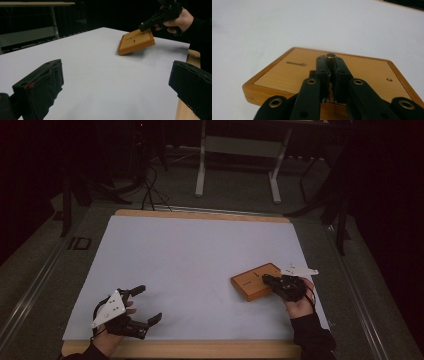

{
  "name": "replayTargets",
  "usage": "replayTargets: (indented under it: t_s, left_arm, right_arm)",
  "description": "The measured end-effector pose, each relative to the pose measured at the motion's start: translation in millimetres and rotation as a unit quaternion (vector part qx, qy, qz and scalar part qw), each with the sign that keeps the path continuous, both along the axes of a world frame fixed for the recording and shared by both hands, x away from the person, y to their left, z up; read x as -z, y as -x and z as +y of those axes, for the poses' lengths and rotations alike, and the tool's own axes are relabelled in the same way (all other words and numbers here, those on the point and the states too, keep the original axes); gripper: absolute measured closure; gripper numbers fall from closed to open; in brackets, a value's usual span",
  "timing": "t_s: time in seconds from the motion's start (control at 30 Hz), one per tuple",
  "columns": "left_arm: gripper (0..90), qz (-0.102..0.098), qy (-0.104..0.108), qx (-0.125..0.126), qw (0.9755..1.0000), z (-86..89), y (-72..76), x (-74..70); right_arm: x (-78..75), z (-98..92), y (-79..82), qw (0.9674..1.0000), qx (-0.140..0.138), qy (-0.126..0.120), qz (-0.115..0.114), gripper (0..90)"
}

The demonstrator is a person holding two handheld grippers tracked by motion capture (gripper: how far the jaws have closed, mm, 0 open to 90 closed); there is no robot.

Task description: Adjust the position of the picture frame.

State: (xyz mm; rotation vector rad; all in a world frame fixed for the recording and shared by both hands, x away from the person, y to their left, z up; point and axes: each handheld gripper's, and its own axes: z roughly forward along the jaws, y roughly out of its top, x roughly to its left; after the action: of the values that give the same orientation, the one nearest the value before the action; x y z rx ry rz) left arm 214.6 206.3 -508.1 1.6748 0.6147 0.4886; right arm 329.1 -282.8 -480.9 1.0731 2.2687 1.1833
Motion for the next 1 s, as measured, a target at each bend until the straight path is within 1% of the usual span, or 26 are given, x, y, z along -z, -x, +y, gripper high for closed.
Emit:
replayTargets:
  t_s: [0.13, 0.17, 0.2, 0.33, 0.37, 0.47, 0.6, 0.73, 0.87, 1.0]
  left_arm:
    - [0.0, 0.002, 0.001, 0.000, 1.0000, 0.0, -0.2, 0.2]
    - [0.0, 0.002, 0.000, 0.000, 1.0000, 0.0, -0.3, 0.3]
    - [0.0, 0.002, 0.000, 0.000, 1.0000, -0.1, -0.4, 0.4]
    - [0.0, 0.002, -0.001, 0.001, 1.0000, 0.0, -0.5, 0.4]
    - [0.0, 0.002, -0.001, 0.000, 1.0000, 0.0, -0.6, 0.5]
    - [0.0, 0.002, -0.001, 0.001, 1.0000, 0.0, -0.9, 0.7]
    - [0.0, 0.002, -0.002, 0.002, 1.0000, 0.1, -0.9, 0.6]
    - [0.0, 0.002, -0.001, 0.003, 1.0000, 0.5, -0.8, 0.3]
    - [0.0, -0.001, -0.001, 0.003, 1.0000, 1.0, -0.4, -0.1]
    - [0.0, 0.000, 0.001, 0.004, 1.0000, 1.4, -0.7, 0.1]
  right_arm:
    - [-5.8, 6.8, -4.1, 0.9999, -0.005, 0.004, -0.008, 85.0]
    - [-7.5, 9.4, -5.0, 0.9999, -0.004, 0.005, -0.014, 85.1]
    - [-8.9, 11.0, -5.9, 0.9999, -0.008, 0.006, -0.014, 85.1]
    - [-15.2, 21.9, -9.8, 0.9996, -0.018, 0.002, -0.024, 85.1]
    - [-17.5, 26.1, -11.6, 0.9994, -0.025, 0.000, -0.024, 85.1]
    - [-22.6, 36.4, -15.6, 0.9989, -0.036, -0.007, -0.031, 85.1]
    - [-29.9, 54.1, -21.9, 0.9976, -0.051, -0.020, -0.041, 85.1]
    - [-35.7, 76.7, -28.6, 0.9959, -0.073, -0.025, -0.048, 85.1]
    - [-38.7, 99.9, -36.0, 0.9940, -0.096, -0.025, -0.047, 85.1]
    - [-38.3, 122.1, -40.6, 0.9920, -0.115, -0.025, -0.046, 85.1]
